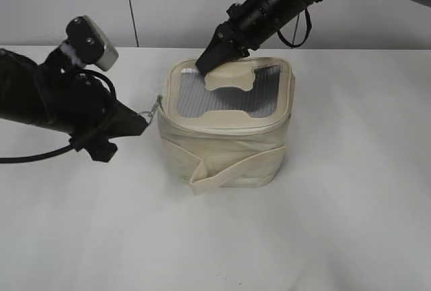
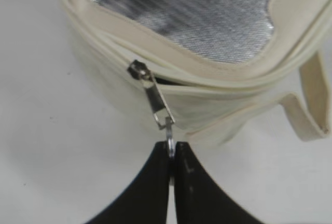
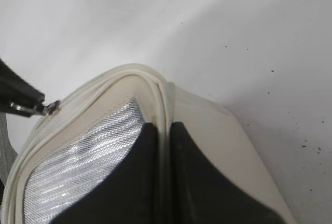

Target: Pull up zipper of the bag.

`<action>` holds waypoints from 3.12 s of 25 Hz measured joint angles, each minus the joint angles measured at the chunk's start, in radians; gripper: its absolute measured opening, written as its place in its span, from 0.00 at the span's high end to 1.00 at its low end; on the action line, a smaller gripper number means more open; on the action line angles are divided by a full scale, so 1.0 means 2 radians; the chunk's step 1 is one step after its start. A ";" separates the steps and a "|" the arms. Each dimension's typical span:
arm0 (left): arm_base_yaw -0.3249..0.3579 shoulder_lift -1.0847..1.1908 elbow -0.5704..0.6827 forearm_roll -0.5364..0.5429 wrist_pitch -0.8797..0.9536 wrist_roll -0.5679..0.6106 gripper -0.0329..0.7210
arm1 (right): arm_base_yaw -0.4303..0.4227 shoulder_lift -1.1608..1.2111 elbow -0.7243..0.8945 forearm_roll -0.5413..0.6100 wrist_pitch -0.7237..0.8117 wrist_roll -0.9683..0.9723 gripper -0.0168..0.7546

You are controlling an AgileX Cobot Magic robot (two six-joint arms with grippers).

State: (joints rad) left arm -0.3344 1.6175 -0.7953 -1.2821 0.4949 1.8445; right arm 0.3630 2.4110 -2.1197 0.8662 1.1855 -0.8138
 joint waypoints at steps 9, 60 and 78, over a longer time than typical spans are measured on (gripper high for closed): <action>-0.124 -0.024 0.040 -0.023 -0.016 -0.019 0.95 | 0.000 0.000 0.000 0.000 -0.001 0.012 0.91; -0.049 0.401 -0.690 0.189 0.361 -0.382 0.44 | -0.142 -0.303 0.702 0.456 -0.295 -0.567 0.31; -0.050 0.401 -0.690 0.191 0.369 -0.382 0.89 | -0.139 -0.263 0.655 0.479 -0.289 -0.611 0.42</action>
State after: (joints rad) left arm -0.4347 2.4194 -2.1753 -0.8997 1.2323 1.0803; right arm 0.0854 1.8852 -0.8095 1.8238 0.6085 -2.0368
